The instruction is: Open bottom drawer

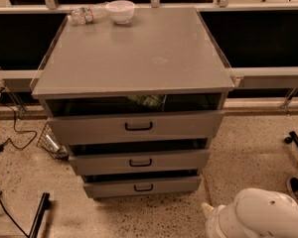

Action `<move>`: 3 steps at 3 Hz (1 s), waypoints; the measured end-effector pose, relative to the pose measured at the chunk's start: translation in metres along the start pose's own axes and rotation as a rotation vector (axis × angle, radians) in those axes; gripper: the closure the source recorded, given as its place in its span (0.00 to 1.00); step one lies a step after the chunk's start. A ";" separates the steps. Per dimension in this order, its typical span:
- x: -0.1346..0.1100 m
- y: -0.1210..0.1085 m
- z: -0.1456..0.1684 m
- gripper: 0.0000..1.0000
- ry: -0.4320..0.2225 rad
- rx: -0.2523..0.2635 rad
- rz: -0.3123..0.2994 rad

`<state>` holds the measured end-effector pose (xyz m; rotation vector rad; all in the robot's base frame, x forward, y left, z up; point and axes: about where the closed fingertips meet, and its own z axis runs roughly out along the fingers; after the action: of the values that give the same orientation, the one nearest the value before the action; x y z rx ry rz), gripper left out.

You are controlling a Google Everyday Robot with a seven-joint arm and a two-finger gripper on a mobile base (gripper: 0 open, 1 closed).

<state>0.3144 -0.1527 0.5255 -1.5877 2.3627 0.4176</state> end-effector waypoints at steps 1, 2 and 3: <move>-0.003 -0.001 0.016 0.00 -0.010 0.024 -0.021; 0.002 -0.013 0.048 0.00 -0.006 0.051 -0.031; 0.011 -0.038 0.097 0.00 0.002 0.075 -0.064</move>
Offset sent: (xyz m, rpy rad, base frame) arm 0.0360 0.0197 -0.0918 -0.0378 -0.1020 0.0120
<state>0.3513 -0.1393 0.4278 -1.6256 2.2937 0.3096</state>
